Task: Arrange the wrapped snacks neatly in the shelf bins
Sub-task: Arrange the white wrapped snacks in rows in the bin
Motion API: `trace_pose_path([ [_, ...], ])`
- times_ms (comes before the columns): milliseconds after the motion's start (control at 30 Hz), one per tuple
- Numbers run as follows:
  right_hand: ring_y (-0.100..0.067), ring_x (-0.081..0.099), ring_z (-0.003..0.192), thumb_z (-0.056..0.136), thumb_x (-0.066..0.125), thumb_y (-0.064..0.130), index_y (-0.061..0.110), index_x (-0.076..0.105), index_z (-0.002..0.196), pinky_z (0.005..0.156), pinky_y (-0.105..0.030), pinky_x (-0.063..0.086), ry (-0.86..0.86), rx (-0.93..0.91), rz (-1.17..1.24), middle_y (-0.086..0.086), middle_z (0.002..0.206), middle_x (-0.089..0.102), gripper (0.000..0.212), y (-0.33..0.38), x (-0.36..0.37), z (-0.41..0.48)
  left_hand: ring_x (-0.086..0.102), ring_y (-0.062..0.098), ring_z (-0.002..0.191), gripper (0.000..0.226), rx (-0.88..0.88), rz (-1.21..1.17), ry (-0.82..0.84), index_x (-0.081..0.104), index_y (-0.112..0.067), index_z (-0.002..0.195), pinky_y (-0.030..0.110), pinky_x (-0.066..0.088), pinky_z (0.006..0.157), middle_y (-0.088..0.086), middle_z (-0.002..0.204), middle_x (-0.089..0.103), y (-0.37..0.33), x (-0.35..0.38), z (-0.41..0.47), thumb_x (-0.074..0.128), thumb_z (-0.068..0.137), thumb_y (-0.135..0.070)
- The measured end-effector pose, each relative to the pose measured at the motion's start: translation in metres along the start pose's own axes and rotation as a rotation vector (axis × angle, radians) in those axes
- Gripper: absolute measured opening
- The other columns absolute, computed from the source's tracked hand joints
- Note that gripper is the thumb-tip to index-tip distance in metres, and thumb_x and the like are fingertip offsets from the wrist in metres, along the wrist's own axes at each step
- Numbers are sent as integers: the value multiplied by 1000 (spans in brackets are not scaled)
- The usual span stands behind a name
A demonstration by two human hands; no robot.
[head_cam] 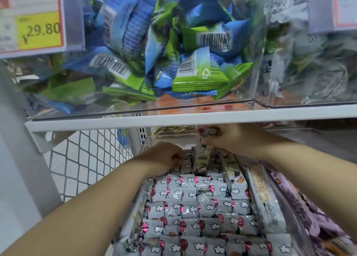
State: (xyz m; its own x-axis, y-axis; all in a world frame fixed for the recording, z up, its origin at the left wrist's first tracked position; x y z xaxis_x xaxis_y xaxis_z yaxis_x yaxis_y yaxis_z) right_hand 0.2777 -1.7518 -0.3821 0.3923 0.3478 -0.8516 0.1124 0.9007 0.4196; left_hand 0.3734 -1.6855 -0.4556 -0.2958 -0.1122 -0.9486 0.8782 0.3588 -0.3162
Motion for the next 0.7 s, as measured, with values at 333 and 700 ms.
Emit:
trace_pose_path([
  [333, -8, 52, 78, 89, 59, 32, 21, 59, 93, 61, -7, 34, -155, 34, -15, 10, 77, 56, 12, -1, -22, -8, 45, -3, 67, 16, 4, 20, 21, 53, -22, 86, 14, 32, 56, -16, 77, 50, 0, 3, 0, 45, 98, -17],
  [700, -9, 53, 108, 82, 71, 26, 17, 64, 116, 87, -21, 39, 85, 6, 31, 2, 118, 62, 36, -10, 22, 3, 47, 2, 68, 21, 5, 57, 26, 52, -24, 75, 19, 34, 59, -13, 75, 51, 3, 4, 0, 48, 96, -18],
])
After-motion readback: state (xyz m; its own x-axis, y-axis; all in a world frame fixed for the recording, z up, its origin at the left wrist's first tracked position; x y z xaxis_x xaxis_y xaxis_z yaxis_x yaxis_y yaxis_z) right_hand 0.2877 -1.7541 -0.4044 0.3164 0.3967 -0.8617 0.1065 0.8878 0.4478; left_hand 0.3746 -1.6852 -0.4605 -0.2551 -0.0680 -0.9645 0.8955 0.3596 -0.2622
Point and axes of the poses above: each hand's wrist, its own z-axis towards the middle knuckle, its own x-axis out of the palm, y = z × x, the point moved 10 cm from there along z, towards the middle knuckle
